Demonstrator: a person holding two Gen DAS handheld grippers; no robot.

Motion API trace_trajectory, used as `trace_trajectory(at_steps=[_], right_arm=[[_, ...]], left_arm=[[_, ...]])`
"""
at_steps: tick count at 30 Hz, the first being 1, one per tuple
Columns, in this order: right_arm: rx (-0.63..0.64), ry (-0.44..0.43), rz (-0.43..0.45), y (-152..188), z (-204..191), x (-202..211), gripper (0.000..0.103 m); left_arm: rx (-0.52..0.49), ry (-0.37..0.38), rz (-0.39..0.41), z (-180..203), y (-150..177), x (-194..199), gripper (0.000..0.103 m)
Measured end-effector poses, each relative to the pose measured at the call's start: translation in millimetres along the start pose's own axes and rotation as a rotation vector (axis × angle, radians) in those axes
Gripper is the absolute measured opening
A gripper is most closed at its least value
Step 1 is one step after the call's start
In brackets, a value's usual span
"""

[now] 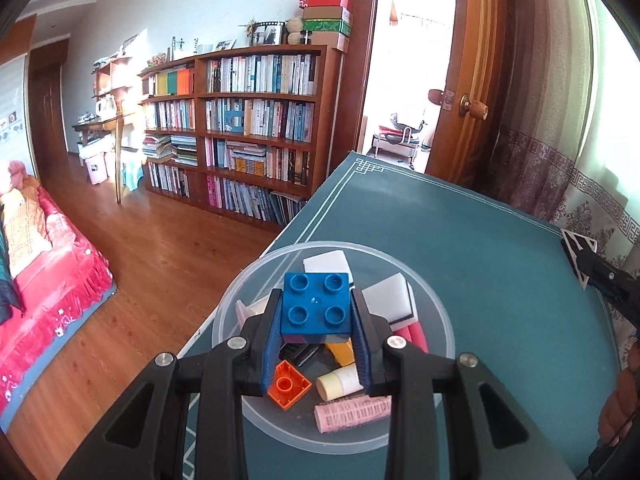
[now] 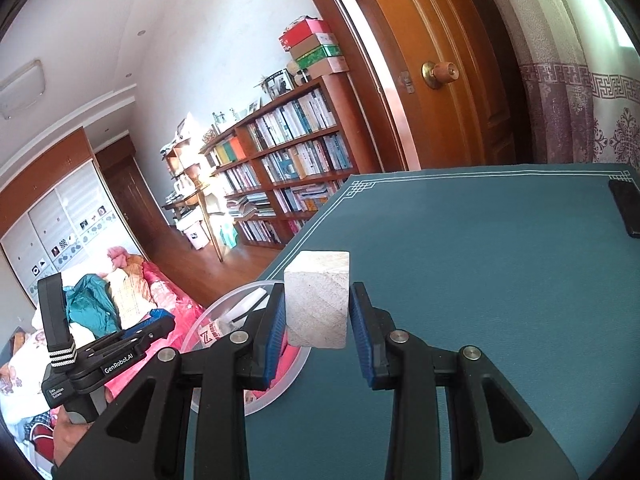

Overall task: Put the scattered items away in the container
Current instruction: 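Carry the blue brick and wooden block over the bowl and open both tools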

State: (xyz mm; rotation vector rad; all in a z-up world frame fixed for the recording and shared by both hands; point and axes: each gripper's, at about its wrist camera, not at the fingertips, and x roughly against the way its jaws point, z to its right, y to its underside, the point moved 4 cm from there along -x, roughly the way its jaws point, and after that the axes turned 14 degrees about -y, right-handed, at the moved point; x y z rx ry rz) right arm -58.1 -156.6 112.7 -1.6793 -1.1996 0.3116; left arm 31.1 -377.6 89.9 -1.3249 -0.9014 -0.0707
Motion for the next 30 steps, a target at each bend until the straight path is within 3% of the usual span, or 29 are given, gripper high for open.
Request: trace_trajectory(at_steps=[5, 13, 30], right_arm=[[-0.002, 0.000, -0.044, 10.3, -9.6, -18.3, 0.034], [-0.004, -0.016, -0.120, 29.6, -26.7, -53.9, 0.034], [-0.018, -0.019, -0.217, 53.4, -35.3, -100.8, 0.034]], left_arm=[[-0.001, 0.013, -0.042, -7.5, 7.7, -13.5, 0.035], [-0.061, 0.109, -0.124, 4.2, 24.2, -33.9, 0.035], [-0.091, 0.144, -0.190, 7.8, 44.8, -57.8, 0.035]])
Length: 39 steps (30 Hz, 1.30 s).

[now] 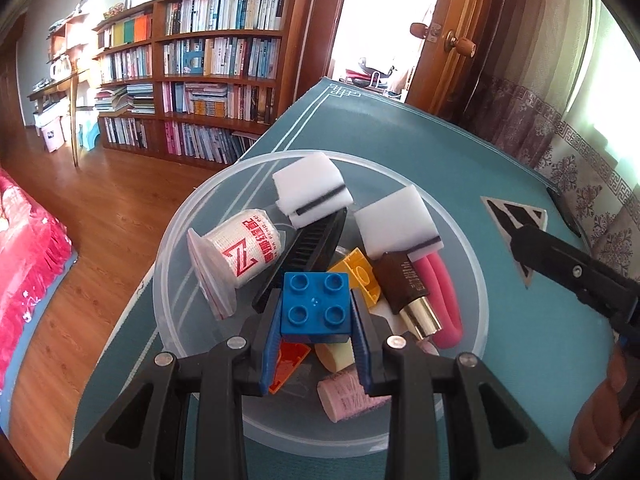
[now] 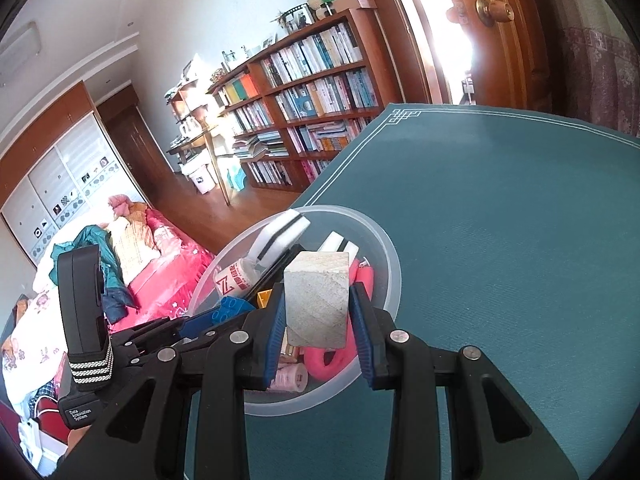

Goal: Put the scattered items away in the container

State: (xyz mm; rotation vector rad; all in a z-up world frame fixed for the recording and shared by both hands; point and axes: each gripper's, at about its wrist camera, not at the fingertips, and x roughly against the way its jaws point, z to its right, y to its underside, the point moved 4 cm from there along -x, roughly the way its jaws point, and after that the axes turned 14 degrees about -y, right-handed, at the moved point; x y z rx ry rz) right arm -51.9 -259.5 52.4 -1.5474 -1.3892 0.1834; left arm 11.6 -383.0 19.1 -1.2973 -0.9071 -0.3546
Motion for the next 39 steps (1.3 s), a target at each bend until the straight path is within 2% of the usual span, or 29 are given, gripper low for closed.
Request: trace_trajectory(at_steps=[2, 3, 4, 6, 7, 16, 22, 25, 30, 35, 39], right_arm=[[0.000, -0.001, -0.003, 0.5, 0.0, -1.4, 0.034], [-0.001, -0.001, -0.004, 0.3, 0.3, -1.7, 0.034], [-0.003, -0.001, -0.004, 0.2, 0.7, -1.5, 0.034], [-0.002, -0.003, -0.003, -0.8, 1.4, -0.6, 0.034], [0.000, -0.003, -0.002, -1.1, 0.7, -0.1, 0.034], [-0.010, -0.008, -0.019, 0.6, 3.0, -4.7, 0.034], [-0.009, 0.006, 0.005, 2.3, 5.6, 5.8, 0.035], [-0.015, 0.019, 0.018, 6.4, 9.1, 13.3, 0.048], [-0.021, 0.037, 0.036, 15.9, 13.0, 26.7, 0.051], [0.001, 0.104, 0.035, 31.3, 16.9, 35.7, 0.051], [0.004, 0.126, 0.042, 39.8, 18.6, 43.7, 0.054]], left_arm=[[-0.007, -0.001, -0.003, 0.8, -0.3, 1.2, 0.035], [-0.005, 0.001, -0.007, 0.6, -1.4, 1.9, 0.039], [0.003, 0.005, -0.010, -0.8, -1.6, 3.3, 0.055], [0.027, 0.005, 0.006, -5.2, -2.1, 9.0, 0.077], [0.032, 0.002, 0.020, -7.0, -2.3, 12.5, 0.079], [0.007, -0.056, 0.043, -14.8, 4.0, 25.3, 0.082], [-0.019, -0.132, 0.058, -15.9, 5.1, 24.3, 0.086], [-0.009, -0.153, 0.069, -17.9, 6.5, 26.1, 0.086], [0.008, -0.231, 0.112, -20.0, 6.9, 34.9, 0.087], [-0.012, -0.305, 0.157, -16.8, 7.9, 47.0, 0.087], [-0.026, -0.372, 0.190, -14.8, 10.6, 54.3, 0.088]])
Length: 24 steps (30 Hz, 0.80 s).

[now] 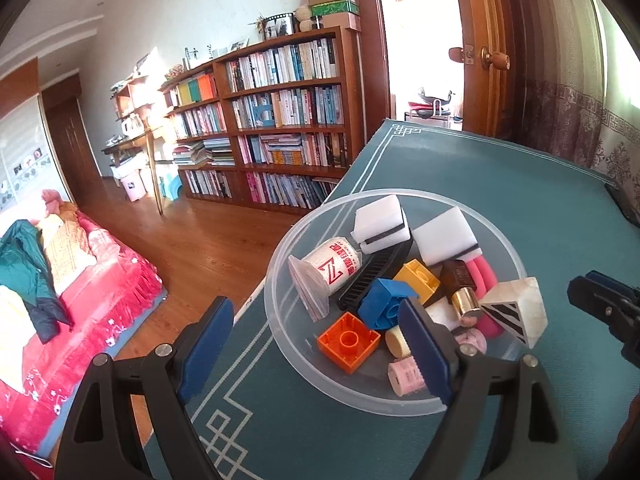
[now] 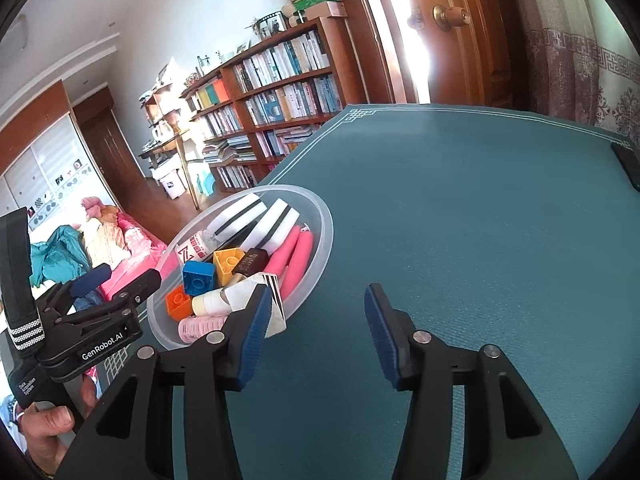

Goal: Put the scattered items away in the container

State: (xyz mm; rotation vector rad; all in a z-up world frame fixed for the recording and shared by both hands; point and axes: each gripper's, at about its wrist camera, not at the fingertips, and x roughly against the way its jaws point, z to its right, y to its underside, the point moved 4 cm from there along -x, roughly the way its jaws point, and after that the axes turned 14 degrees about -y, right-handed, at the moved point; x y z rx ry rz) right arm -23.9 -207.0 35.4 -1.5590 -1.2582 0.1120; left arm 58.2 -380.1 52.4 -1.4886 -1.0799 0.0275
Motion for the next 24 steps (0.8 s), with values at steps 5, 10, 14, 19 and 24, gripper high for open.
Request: trace_trajectory(at_steps=[5, 10, 14, 19, 24], right_arm=[[0.050, 0.020, 0.061, 2.8, -10.5, 18.0, 0.067], [0.170, 0.087, 0.138, 1.1, -33.3, 38.3, 0.084], [0.262, 0.152, 0.156, 0.5, -48.4, 46.4, 0.092], [0.244, 0.153, 0.134, 2.9, -47.8, 43.6, 0.093], [0.205, 0.116, 0.143, -0.3, -46.7, 44.5, 0.093]], left_arm=[[0.002, -0.038, 0.022, -2.4, 2.1, 11.3, 0.088], [0.017, -0.041, 0.038, -4.3, 2.7, 19.5, 0.088], [0.049, -0.033, 0.051, -10.7, 2.7, 26.2, 0.088], [0.064, -0.029, 0.054, -16.0, 4.4, 30.1, 0.088], [0.054, -0.054, 0.054, -19.7, 9.1, 32.7, 0.088]])
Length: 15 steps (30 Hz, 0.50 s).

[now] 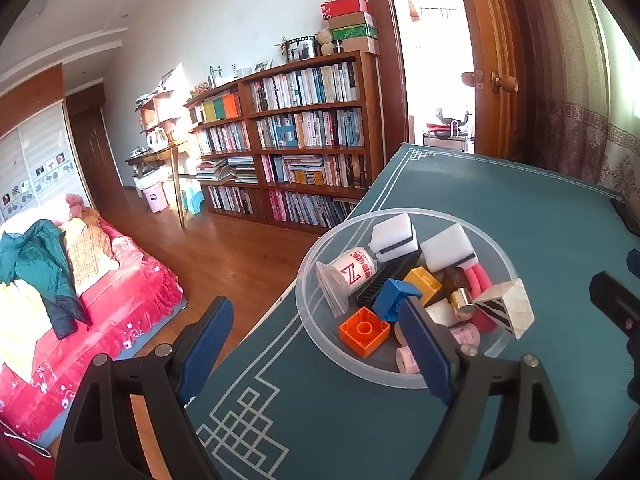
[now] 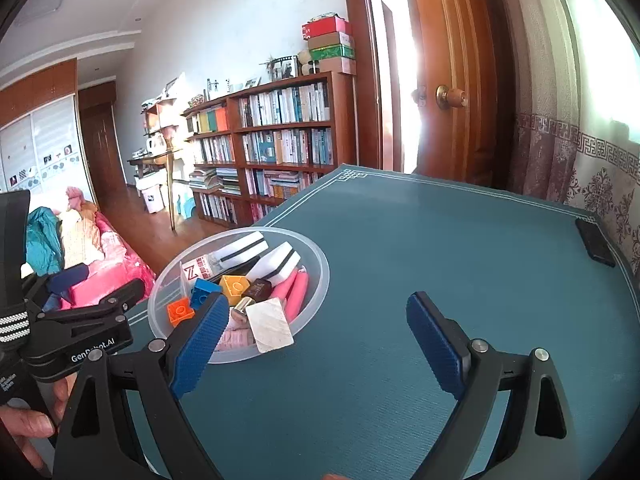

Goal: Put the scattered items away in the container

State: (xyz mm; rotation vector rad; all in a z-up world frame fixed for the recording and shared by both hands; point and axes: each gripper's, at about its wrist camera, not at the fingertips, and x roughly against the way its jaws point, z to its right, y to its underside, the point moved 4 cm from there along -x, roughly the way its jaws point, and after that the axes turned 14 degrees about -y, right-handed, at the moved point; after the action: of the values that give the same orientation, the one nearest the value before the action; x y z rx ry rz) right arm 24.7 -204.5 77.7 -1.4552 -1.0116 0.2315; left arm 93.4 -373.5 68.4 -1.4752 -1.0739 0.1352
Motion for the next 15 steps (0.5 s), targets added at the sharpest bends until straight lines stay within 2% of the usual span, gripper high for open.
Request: trace_trajectory(at_steps=[7, 15], right_arm=[[0.009, -0.048, -0.023, -3.9, -10.0, -10.7, 0.093], [0.067, -0.110, -0.126, 3.3, -32.7, -38.0, 0.093]], left_arm=[[0.013, -0.008, -0.026, -7.0, 5.3, -5.8, 0.088], [0.040, -0.045, -0.019, -19.3, 5.2, -11.3, 0.088]])
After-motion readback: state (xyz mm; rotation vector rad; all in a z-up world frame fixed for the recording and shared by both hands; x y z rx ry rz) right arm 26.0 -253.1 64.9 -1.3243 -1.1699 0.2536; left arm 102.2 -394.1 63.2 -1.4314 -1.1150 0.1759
